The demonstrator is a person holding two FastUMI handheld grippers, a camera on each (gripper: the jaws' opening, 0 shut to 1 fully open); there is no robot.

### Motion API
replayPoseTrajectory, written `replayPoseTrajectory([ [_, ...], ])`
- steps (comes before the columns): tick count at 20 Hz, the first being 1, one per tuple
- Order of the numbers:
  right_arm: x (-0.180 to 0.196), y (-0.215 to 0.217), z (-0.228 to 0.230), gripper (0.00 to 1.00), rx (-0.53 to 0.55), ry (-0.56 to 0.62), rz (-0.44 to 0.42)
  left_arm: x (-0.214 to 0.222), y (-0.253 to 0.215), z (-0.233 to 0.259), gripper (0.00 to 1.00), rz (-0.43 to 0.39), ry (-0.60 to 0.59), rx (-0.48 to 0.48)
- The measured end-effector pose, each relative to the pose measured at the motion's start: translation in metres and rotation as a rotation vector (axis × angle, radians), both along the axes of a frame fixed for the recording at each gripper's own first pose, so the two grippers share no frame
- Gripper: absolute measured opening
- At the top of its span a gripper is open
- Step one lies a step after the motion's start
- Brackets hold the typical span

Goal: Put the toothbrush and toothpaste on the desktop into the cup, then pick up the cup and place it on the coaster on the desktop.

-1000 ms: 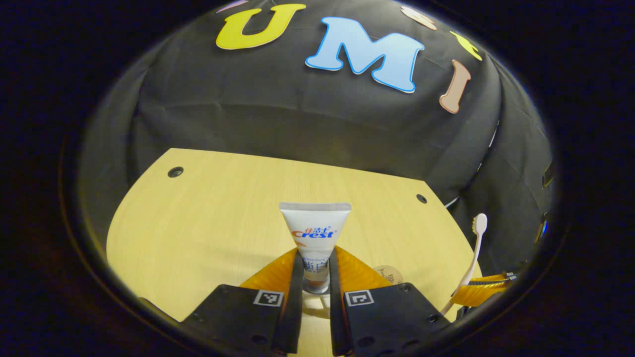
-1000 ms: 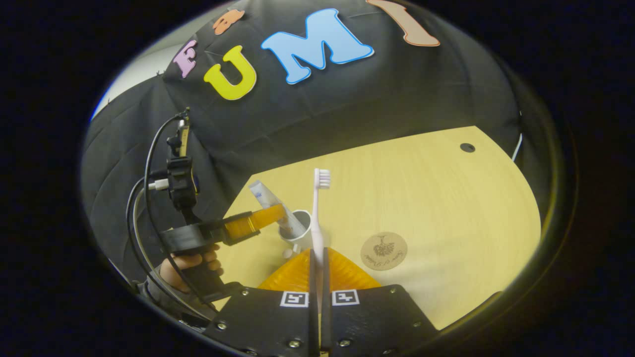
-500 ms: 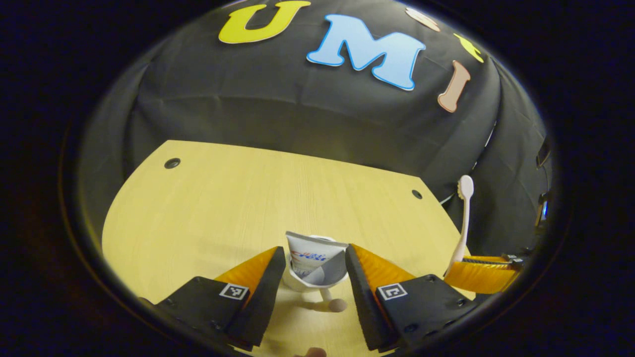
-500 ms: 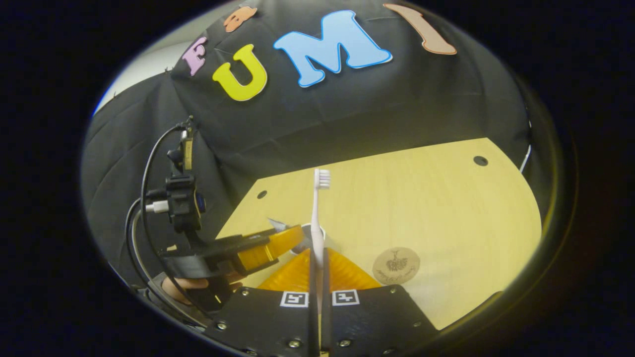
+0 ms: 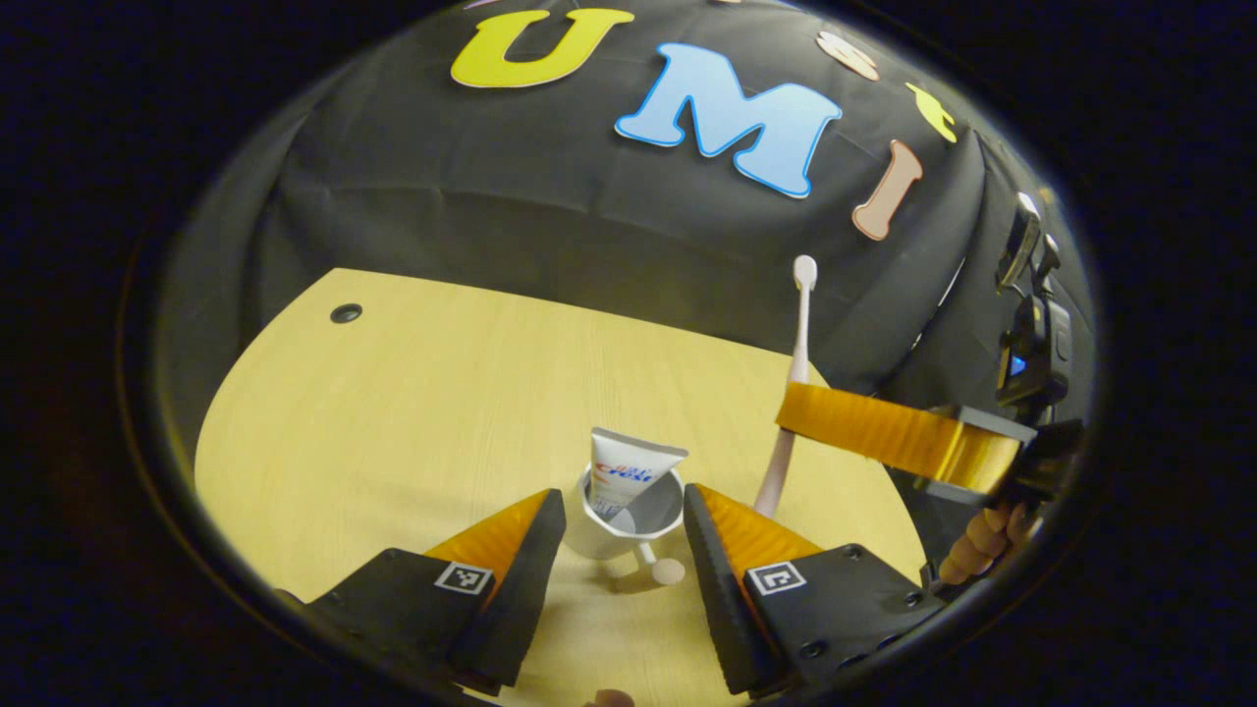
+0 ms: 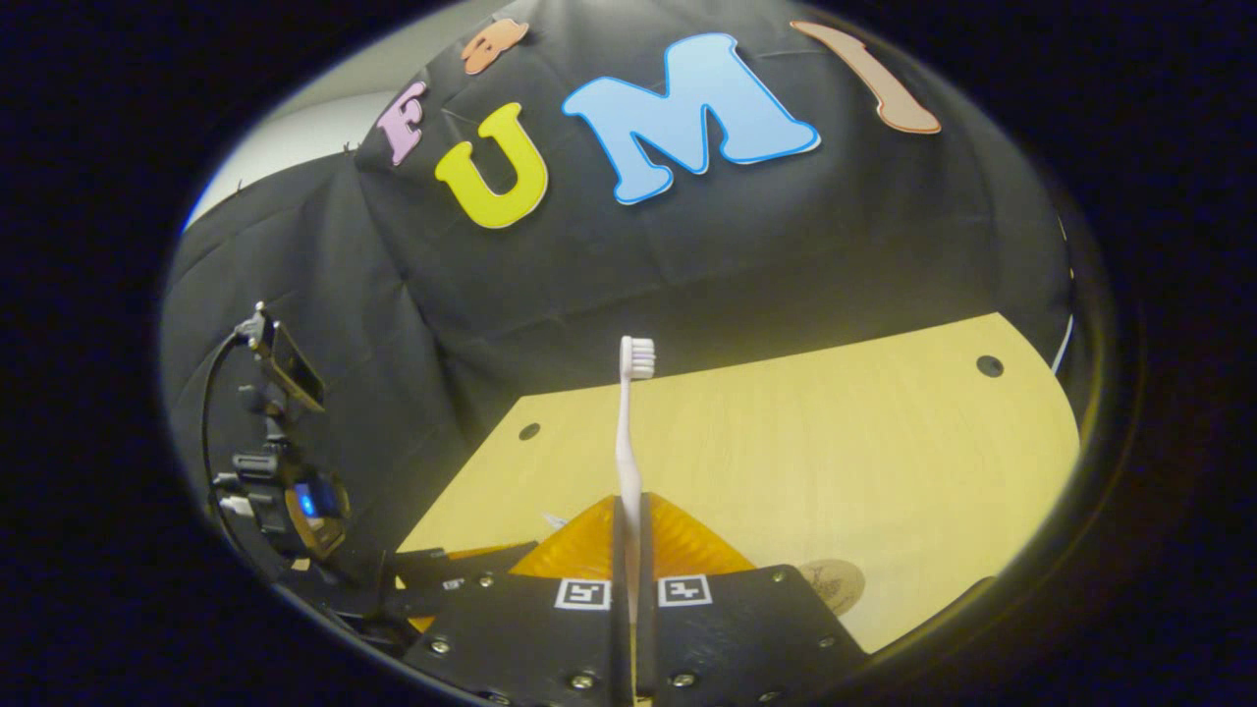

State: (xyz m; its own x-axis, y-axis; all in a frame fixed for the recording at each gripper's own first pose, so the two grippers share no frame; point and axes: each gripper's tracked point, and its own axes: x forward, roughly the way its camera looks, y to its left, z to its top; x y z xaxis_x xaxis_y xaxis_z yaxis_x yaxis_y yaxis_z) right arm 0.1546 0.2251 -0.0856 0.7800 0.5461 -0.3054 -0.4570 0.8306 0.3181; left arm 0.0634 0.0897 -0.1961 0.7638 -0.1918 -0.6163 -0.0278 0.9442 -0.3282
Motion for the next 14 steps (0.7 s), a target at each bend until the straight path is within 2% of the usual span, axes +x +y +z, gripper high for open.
replayPoseTrajectory([
  [7, 0.030, 0.023, -0.016, 0.03, -0.026, -0.045, -0.032, -0.027, 0.006, 0.001, 0.80, 0.008, 0.018, -0.046],
  [14, 0.035, 0.032, -0.048, 0.05, -0.105, -0.001, -0.028, -0.035, -0.001, -0.014, 0.80, 0.002, 0.066, -0.093],
])
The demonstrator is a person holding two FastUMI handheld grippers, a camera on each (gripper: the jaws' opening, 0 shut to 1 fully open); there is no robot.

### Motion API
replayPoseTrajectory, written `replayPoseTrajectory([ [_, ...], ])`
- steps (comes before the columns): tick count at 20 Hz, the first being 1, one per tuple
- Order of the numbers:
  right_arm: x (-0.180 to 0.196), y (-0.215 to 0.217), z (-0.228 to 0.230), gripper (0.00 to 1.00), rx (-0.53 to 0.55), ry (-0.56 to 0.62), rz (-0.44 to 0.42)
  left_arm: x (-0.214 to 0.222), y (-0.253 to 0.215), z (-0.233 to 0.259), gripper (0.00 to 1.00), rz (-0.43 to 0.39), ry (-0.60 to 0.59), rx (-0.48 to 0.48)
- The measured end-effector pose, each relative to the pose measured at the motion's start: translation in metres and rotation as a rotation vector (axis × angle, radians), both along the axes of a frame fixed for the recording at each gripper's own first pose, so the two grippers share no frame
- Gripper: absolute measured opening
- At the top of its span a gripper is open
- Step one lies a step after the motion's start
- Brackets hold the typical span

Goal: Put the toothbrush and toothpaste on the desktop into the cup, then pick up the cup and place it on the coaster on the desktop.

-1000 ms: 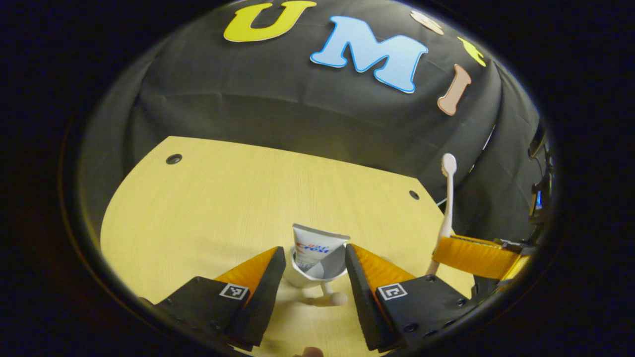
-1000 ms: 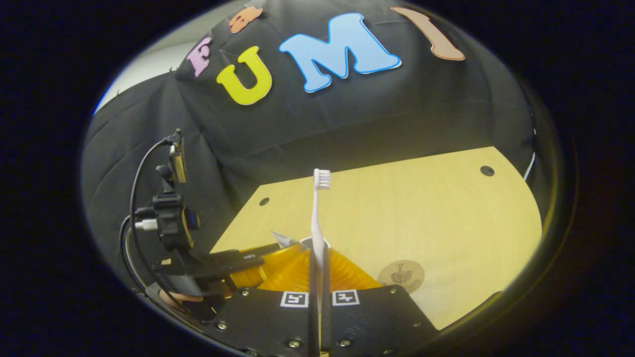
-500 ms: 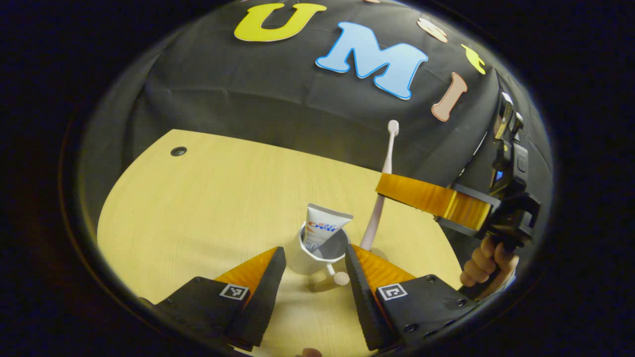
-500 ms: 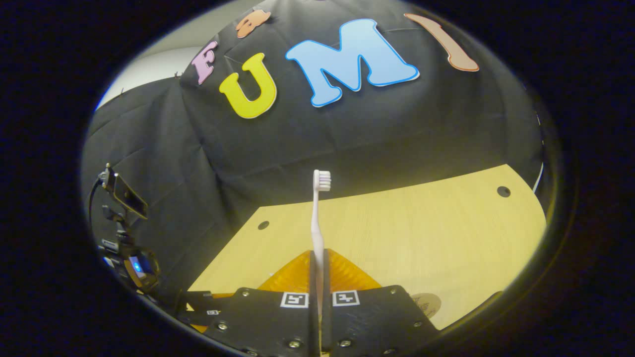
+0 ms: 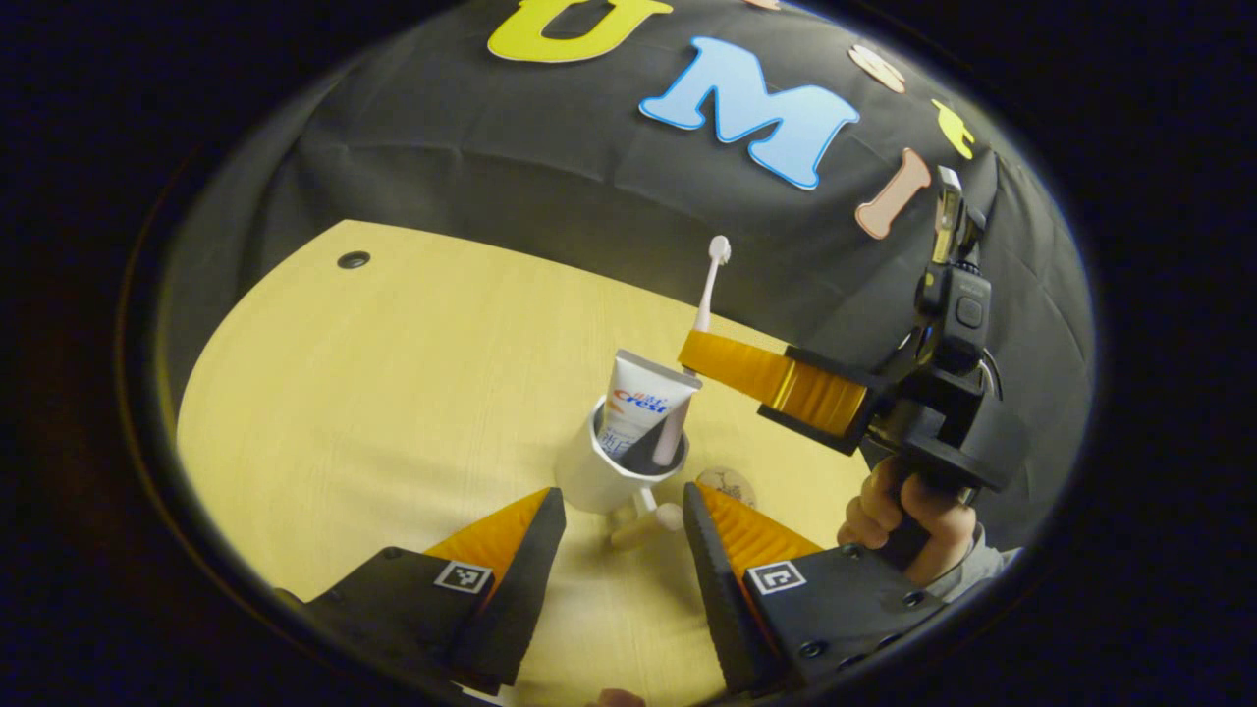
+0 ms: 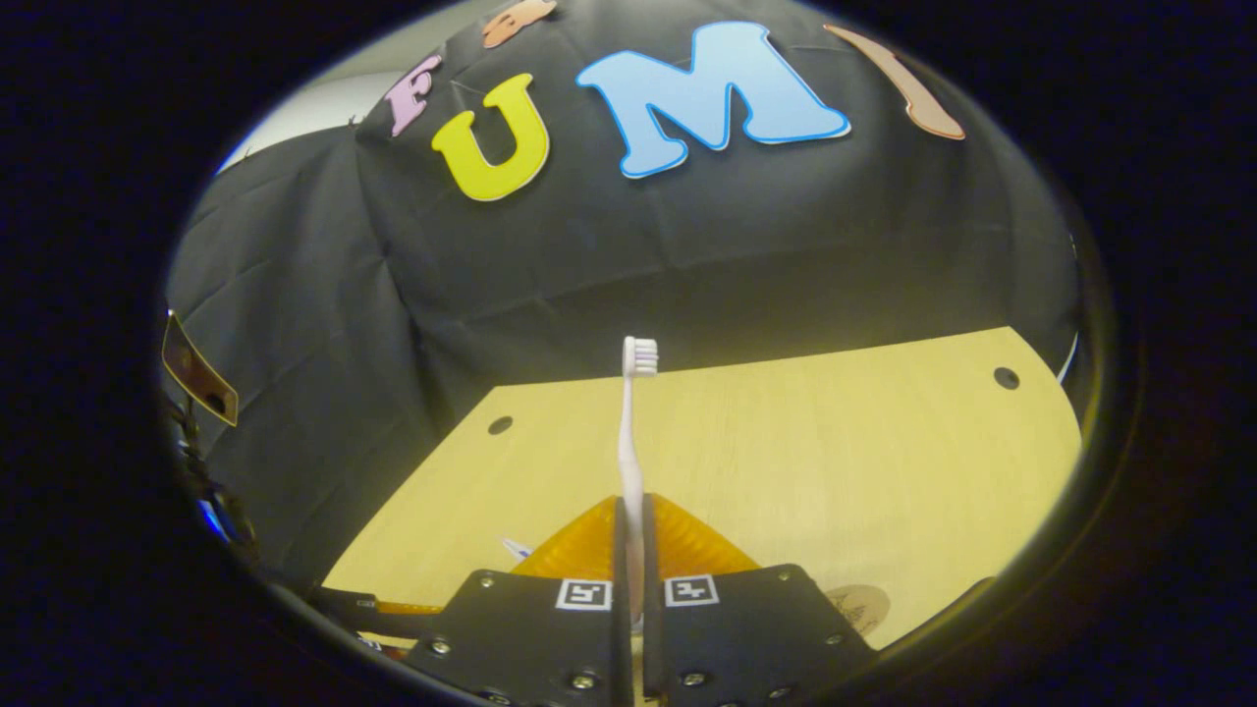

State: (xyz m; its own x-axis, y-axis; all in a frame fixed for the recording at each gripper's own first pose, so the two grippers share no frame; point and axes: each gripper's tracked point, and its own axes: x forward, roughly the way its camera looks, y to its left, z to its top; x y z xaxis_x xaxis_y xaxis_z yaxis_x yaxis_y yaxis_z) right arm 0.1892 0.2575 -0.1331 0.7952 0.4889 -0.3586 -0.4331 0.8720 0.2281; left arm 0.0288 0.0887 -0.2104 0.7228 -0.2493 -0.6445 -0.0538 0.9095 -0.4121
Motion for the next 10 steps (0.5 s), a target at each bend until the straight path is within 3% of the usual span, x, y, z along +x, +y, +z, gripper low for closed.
replayPoseTrajectory([
  [4, -0.005, 0.000, -0.009, 0.10, -0.019, 0.029, 0.024, 0.002, 0.000, -0.003, 0.80, -0.001, 0.009, -0.004],
  [5, -0.004, -0.003, -0.011, 0.26, -0.038, 0.027, 0.017, 0.002, 0.000, -0.004, 0.80, -0.001, 0.014, -0.005],
  [6, -0.004, -0.006, -0.012, 0.30, -0.056, 0.022, 0.014, -0.002, -0.001, -0.004, 0.80, 0.000, 0.017, -0.006],
  [8, -0.010, -0.012, -0.012, 0.48, -0.081, 0.016, 0.015, -0.002, -0.001, -0.006, 0.80, -0.003, 0.021, -0.009],
  [10, -0.013, -0.015, -0.011, 0.59, -0.093, 0.005, 0.014, 0.000, -0.007, -0.006, 0.80, -0.011, 0.024, -0.009],
])
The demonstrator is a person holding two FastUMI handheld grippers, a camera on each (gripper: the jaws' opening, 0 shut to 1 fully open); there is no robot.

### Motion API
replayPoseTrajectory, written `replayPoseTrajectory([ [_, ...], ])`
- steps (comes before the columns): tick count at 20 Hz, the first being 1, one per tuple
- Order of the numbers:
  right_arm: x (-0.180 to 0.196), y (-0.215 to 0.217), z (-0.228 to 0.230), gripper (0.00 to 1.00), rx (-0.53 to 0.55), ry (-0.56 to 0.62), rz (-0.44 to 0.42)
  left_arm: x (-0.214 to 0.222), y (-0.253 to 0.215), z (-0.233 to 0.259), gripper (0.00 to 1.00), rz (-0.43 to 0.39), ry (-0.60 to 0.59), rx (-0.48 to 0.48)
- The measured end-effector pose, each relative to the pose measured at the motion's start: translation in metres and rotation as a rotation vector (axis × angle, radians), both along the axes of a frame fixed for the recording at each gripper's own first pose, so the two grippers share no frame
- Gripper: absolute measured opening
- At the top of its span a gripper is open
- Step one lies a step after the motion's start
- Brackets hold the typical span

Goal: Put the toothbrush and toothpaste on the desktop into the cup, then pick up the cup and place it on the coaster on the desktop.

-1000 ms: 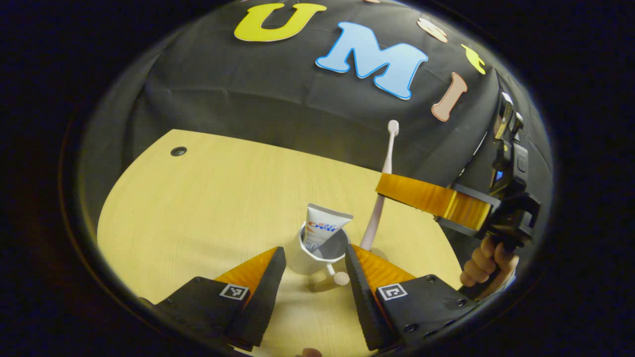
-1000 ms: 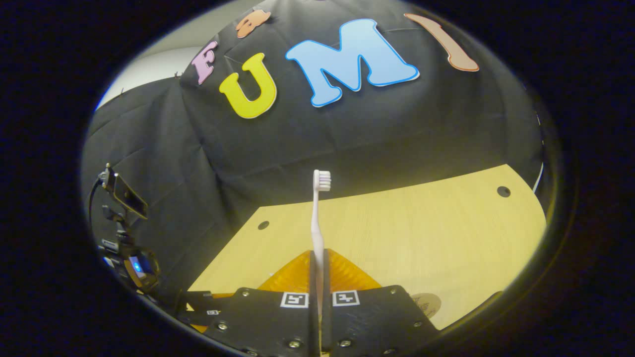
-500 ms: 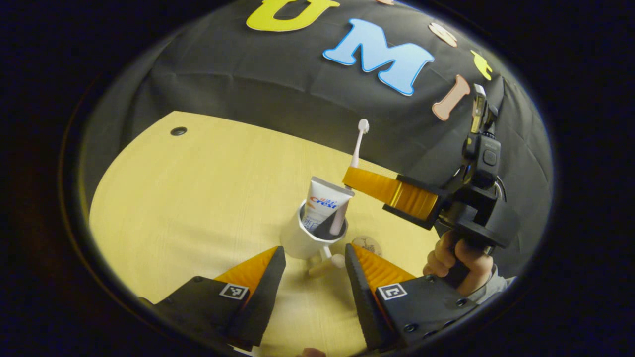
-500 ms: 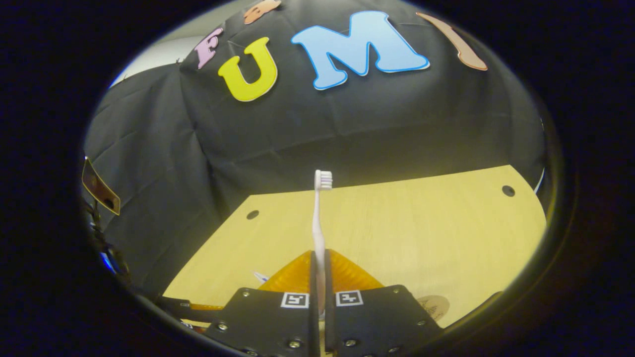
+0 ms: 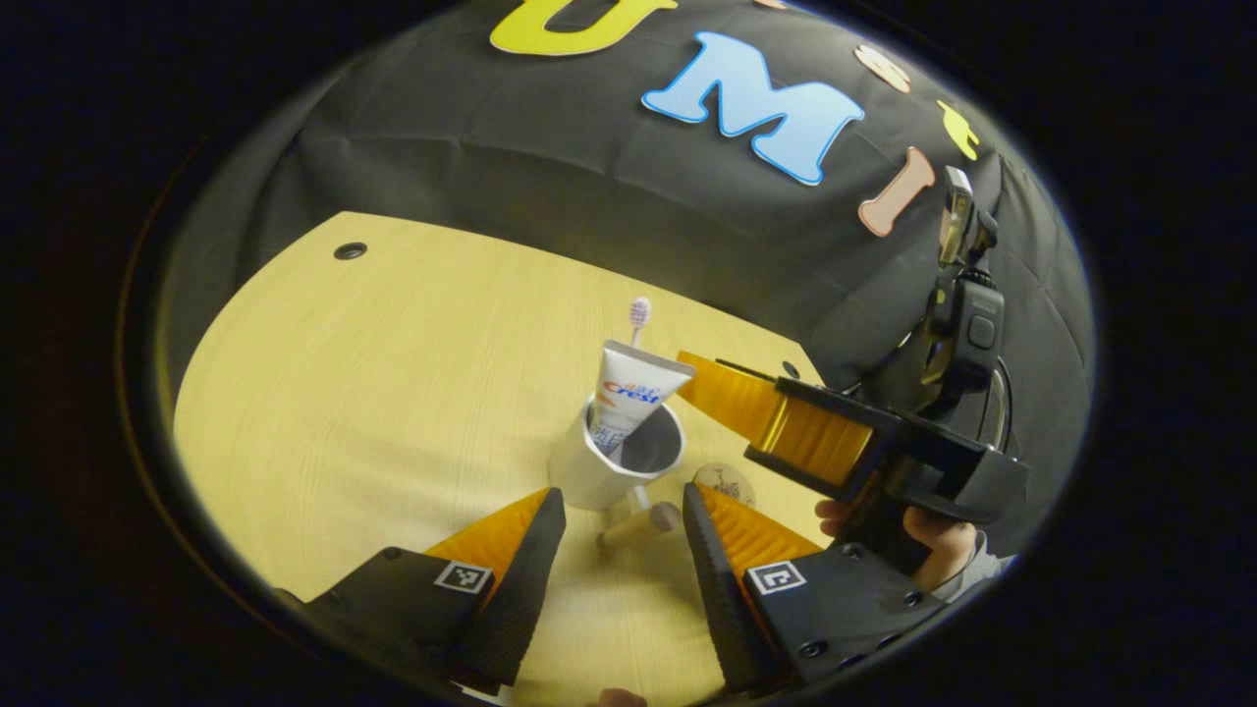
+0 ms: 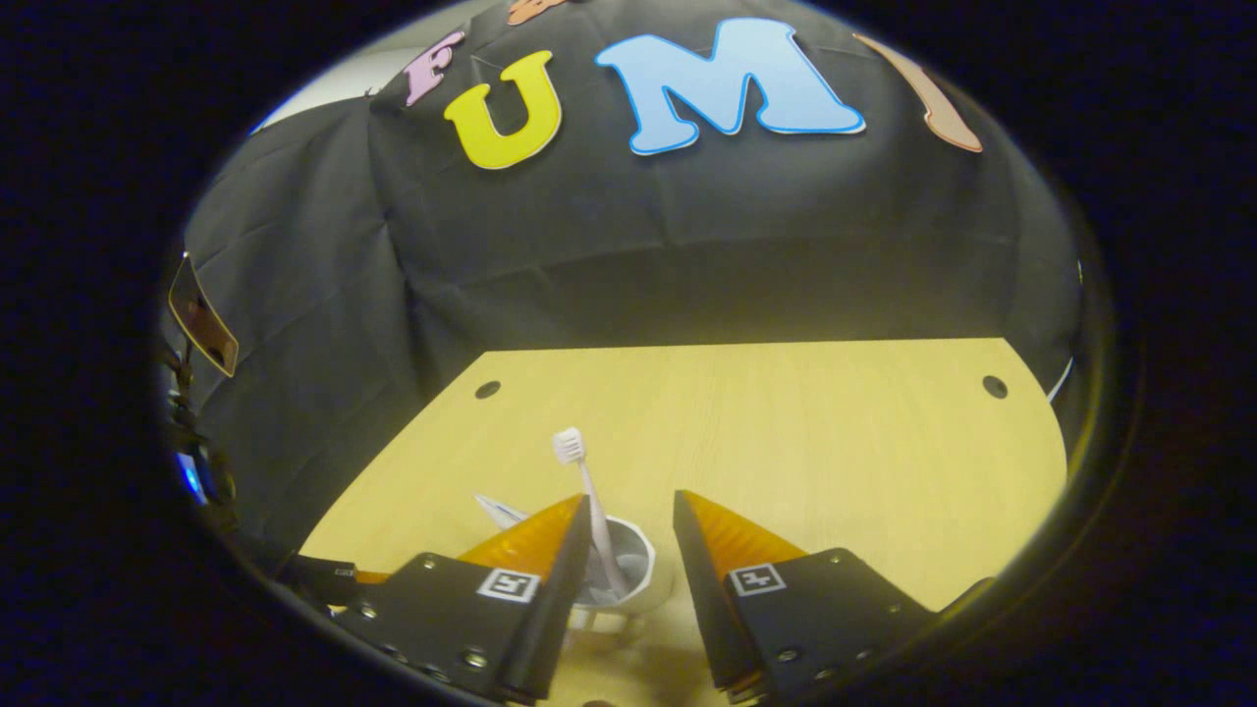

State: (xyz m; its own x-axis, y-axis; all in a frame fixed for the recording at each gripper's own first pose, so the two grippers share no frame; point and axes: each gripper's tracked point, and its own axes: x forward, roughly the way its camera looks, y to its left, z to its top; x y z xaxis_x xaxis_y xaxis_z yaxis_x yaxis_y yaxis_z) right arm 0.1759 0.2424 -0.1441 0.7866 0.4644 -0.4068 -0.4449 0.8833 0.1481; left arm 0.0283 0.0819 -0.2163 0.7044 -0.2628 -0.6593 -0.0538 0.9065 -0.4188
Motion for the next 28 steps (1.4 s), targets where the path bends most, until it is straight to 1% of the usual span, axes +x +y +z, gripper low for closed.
replayPoseTrajectory([
  [1, -0.001, -0.001, 0.001, 0.70, -0.002, -0.004, -0.001, 0.001, -0.003, 0.001, 0.80, -0.004, 0.001, 0.002],
  [2, -0.003, -0.004, 0.003, 0.71, 0.001, -0.005, -0.002, 0.002, -0.007, 0.002, 0.80, -0.010, 0.001, 0.003],
  [3, -0.005, -0.008, 0.004, 0.71, 0.003, -0.005, -0.007, 0.001, -0.011, 0.004, 0.73, -0.016, 0.000, 0.003],
  [4, -0.007, -0.010, 0.006, 0.72, 0.006, -0.004, -0.010, 0.001, -0.016, 0.004, 0.86, -0.022, 0.002, 0.005],
  [5, -0.009, -0.016, 0.008, 0.75, 0.007, -0.006, -0.020, 0.000, -0.020, 0.005, 0.86, -0.028, 0.003, 0.007],
  [9, -0.016, -0.040, 0.021, 0.75, 0.012, -0.032, -0.059, 0.001, -0.039, 0.000, 0.86, -0.048, 0.027, 0.017],
  [12, -0.021, -0.067, 0.032, 0.75, -0.015, -0.063, -0.091, 0.001, -0.050, -0.010, 0.86, -0.055, 0.054, 0.034],
  [14, -0.025, -0.086, 0.036, 0.75, -0.030, -0.070, -0.119, 0.003, -0.056, -0.021, 0.86, -0.051, 0.094, 0.031],
  [15, -0.029, -0.093, 0.036, 0.75, -0.024, -0.068, -0.129, 0.004, -0.060, -0.026, 0.80, -0.049, 0.111, 0.021],
  [16, -0.031, -0.101, 0.038, 0.75, -0.019, -0.063, -0.140, 0.004, -0.059, -0.029, 0.83, -0.044, 0.129, 0.024],
  [17, -0.034, -0.109, 0.037, 0.75, -0.019, -0.059, -0.150, 0.005, -0.058, -0.034, 0.80, -0.041, 0.146, 0.031],
  [21, -0.043, -0.139, 0.029, 0.75, -0.033, -0.038, -0.184, 0.013, -0.053, -0.046, 0.80, -0.021, 0.201, 0.051],
  [22, -0.046, -0.147, 0.026, 0.71, -0.034, -0.028, -0.192, 0.015, -0.052, -0.049, 0.80, -0.016, 0.216, 0.056],
  [23, -0.047, -0.152, 0.022, 0.75, -0.033, -0.018, -0.200, 0.017, -0.051, -0.052, 0.80, -0.008, 0.231, 0.067],
  [24, -0.050, -0.158, 0.019, 0.71, -0.032, -0.006, -0.209, 0.020, -0.049, -0.056, 0.80, -0.002, 0.246, 0.074],
  [25, -0.051, -0.164, 0.015, 0.71, -0.032, 0.004, -0.215, 0.022, -0.049, -0.061, 0.80, 0.003, 0.259, 0.078],
  [26, -0.052, -0.169, 0.013, 0.75, -0.032, 0.013, -0.222, 0.025, -0.049, -0.063, 0.74, 0.008, 0.268, 0.079],
  [27, -0.054, -0.175, 0.010, 0.75, -0.033, 0.020, -0.227, 0.027, -0.048, -0.066, 0.79, 0.013, 0.282, 0.080],
  [28, -0.056, -0.179, 0.009, 0.75, -0.034, 0.027, -0.233, 0.028, -0.047, -0.071, 0.78, 0.019, 0.295, 0.084],
])
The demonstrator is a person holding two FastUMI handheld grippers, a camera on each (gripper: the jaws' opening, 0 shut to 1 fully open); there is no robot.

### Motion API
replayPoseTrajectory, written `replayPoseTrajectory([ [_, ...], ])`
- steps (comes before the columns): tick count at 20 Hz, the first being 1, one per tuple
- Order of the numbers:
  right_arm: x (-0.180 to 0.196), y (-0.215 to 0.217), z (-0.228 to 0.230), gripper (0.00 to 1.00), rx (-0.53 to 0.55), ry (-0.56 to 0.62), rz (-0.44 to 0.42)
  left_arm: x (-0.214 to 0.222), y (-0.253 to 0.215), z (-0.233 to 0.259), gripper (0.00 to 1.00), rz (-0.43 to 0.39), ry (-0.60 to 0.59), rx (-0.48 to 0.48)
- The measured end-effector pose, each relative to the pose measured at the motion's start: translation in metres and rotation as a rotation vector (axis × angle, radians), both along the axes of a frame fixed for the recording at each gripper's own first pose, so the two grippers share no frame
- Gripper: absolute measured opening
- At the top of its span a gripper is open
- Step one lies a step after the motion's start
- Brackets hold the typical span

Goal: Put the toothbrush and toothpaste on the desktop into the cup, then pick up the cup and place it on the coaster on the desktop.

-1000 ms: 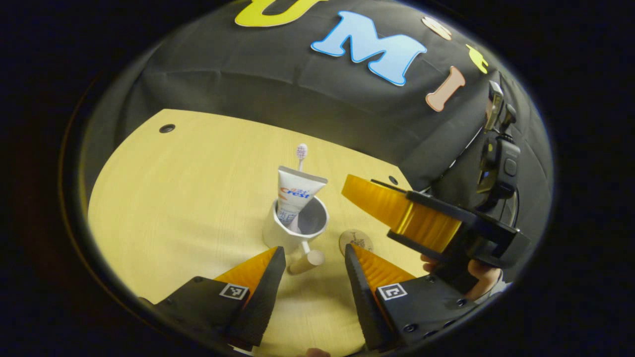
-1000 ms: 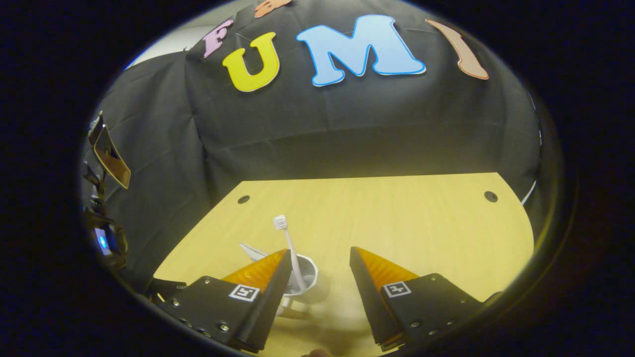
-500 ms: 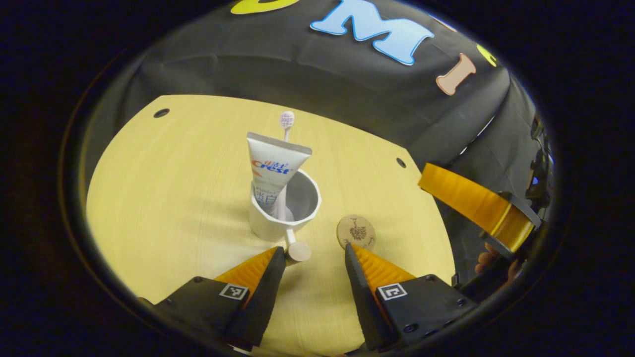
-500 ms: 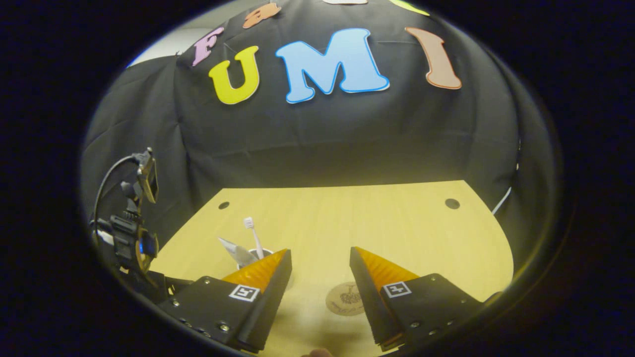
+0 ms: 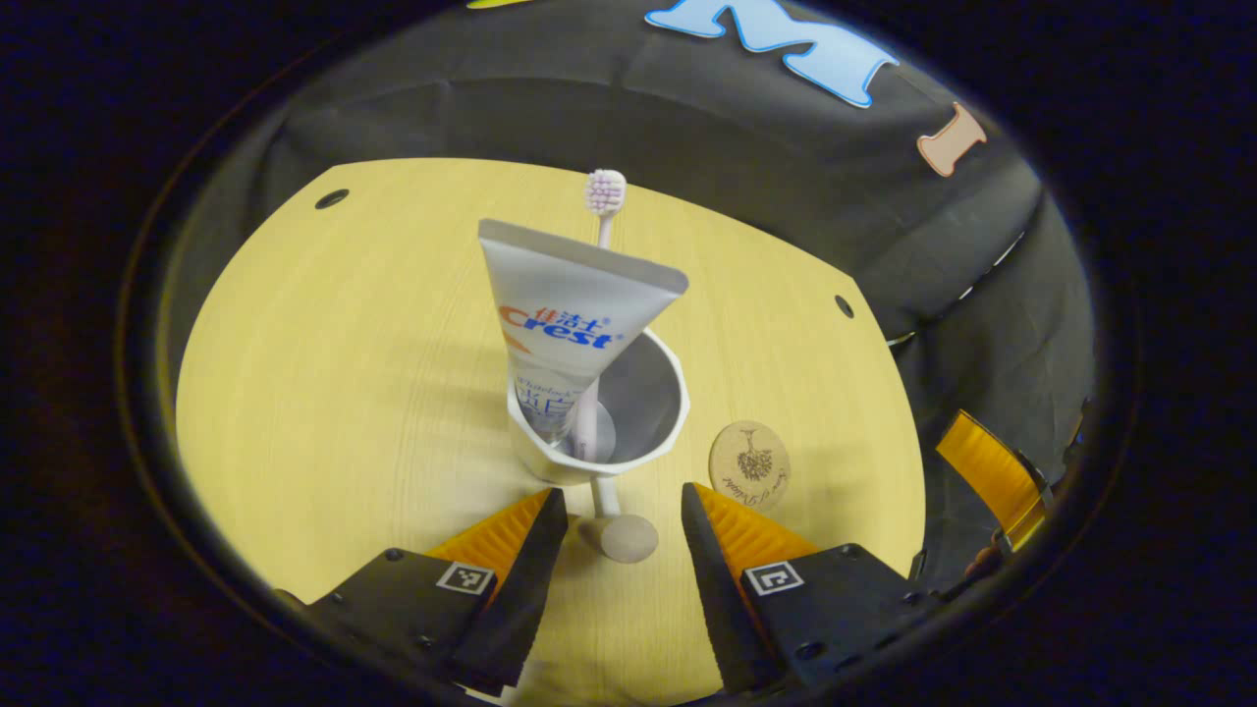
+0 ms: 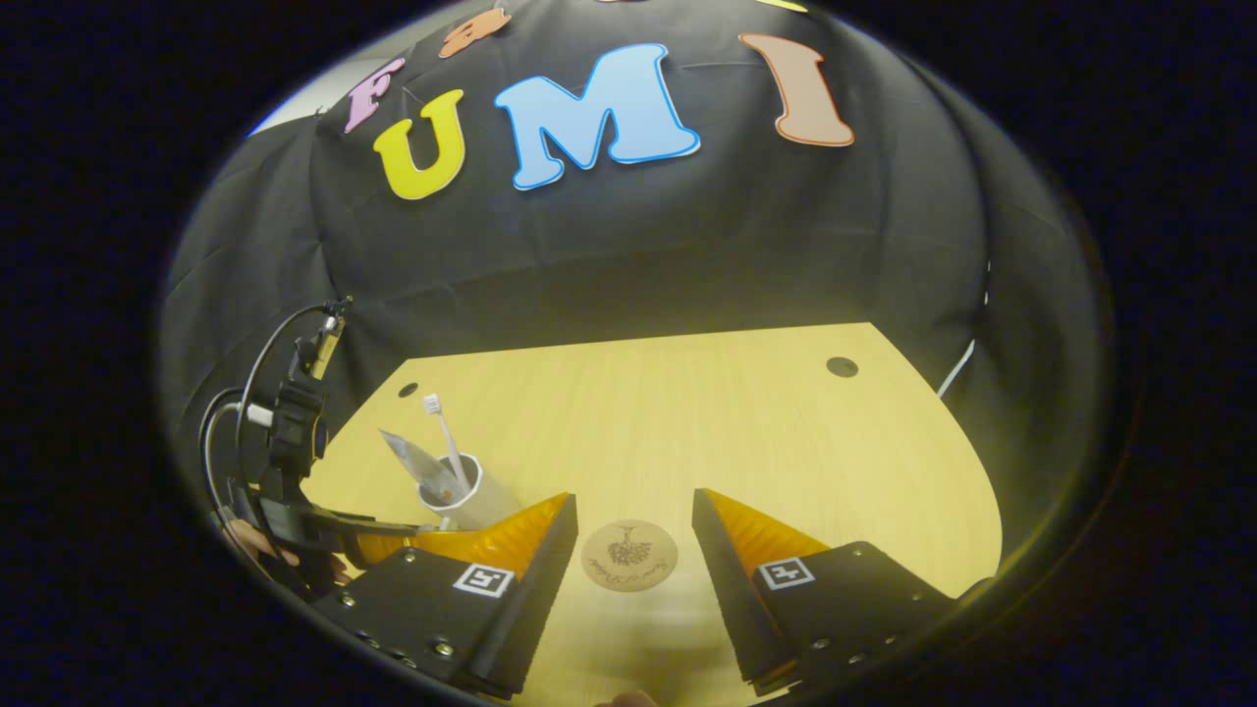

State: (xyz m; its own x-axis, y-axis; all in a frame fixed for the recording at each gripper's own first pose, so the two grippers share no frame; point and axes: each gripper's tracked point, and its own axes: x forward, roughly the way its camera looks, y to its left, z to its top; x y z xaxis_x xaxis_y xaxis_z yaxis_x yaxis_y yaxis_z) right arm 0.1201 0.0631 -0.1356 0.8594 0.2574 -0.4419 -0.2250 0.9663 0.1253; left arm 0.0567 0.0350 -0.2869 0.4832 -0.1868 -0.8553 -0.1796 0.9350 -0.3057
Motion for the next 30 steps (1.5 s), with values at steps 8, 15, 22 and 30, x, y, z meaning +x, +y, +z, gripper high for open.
replayPoseTrajectory([
  [8, -0.006, -0.020, -0.012, 0.75, 0.026, 0.044, -0.035, 0.007, 0.004, -0.017, 0.55, -0.003, 0.069, 0.053],
  [15, -0.012, -0.024, -0.018, 0.75, 0.038, 0.066, -0.046, 0.014, 0.020, -0.014, 0.34, -0.036, 0.059, 0.198],
  [22, -0.016, -0.027, -0.016, 0.75, 0.040, 0.065, -0.058, 0.011, 0.016, -0.009, 0.27, -0.051, 0.040, 0.212],
  [30, -0.023, -0.037, -0.014, 0.75, 0.064, 0.066, -0.083, 0.017, -0.013, 0.016, 0.27, -0.146, -0.032, 0.200],
])
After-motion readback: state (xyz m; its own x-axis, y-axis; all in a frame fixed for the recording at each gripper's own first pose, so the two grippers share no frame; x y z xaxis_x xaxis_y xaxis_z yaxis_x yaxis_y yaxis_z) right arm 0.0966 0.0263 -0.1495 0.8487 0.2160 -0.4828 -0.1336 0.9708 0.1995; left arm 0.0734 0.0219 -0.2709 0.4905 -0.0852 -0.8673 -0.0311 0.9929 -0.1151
